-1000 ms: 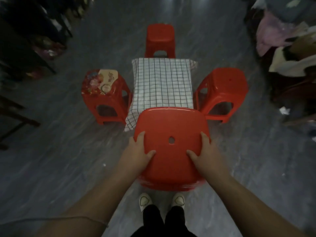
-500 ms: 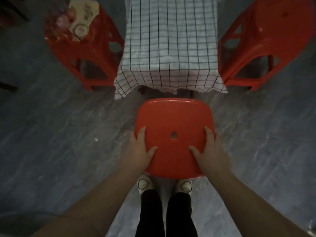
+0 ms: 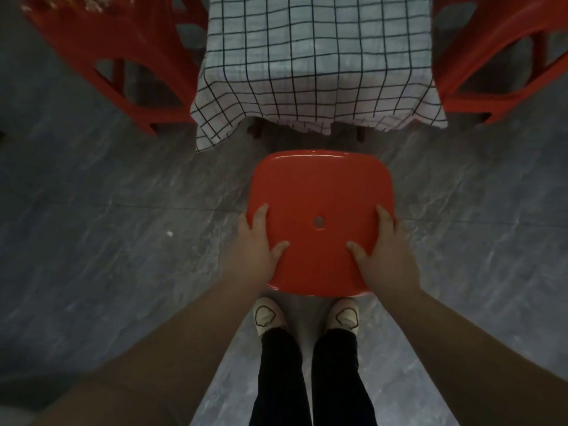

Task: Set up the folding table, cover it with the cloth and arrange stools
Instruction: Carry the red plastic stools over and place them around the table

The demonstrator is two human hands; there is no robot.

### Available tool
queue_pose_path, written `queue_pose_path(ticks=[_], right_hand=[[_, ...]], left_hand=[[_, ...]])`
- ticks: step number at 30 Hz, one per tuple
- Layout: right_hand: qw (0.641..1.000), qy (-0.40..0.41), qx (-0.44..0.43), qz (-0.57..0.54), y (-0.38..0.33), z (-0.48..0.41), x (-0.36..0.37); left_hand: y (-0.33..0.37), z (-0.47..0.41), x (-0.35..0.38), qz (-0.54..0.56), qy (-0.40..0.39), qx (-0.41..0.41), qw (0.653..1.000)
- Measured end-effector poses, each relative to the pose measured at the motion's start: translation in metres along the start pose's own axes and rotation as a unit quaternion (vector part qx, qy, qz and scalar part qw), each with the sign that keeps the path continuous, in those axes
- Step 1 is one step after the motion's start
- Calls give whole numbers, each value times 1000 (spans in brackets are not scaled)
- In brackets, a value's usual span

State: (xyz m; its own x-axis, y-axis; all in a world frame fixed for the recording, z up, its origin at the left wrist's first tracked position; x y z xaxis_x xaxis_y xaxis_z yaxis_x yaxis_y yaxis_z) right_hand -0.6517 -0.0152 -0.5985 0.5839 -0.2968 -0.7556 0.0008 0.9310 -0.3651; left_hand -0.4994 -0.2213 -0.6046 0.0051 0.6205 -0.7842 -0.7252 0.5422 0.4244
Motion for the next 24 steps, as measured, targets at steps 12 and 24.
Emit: queue_pose_path(ticks=[12,24], right_hand=[[998,-5,16,-63,3,1,2],[999,6,-5,-54,38,62,29]], left_hand=[[8,4,-5,62,-25,15,998],[-20,73,17,43,-1,16,999]])
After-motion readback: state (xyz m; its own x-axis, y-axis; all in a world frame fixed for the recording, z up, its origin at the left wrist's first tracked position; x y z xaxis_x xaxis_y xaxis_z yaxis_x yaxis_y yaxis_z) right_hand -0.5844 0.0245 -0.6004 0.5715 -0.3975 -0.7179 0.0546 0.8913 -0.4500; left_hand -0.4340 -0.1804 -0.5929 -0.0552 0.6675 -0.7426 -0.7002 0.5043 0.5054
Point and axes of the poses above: each hand's wrist, its own z-axis away from the middle knuckle, its own x-axis out of the palm, y = z × x, the point moved 5 cm from there along -z, towards the middle knuckle, and after that the axes turned 8 degrees about x, right-handed, at the moved point
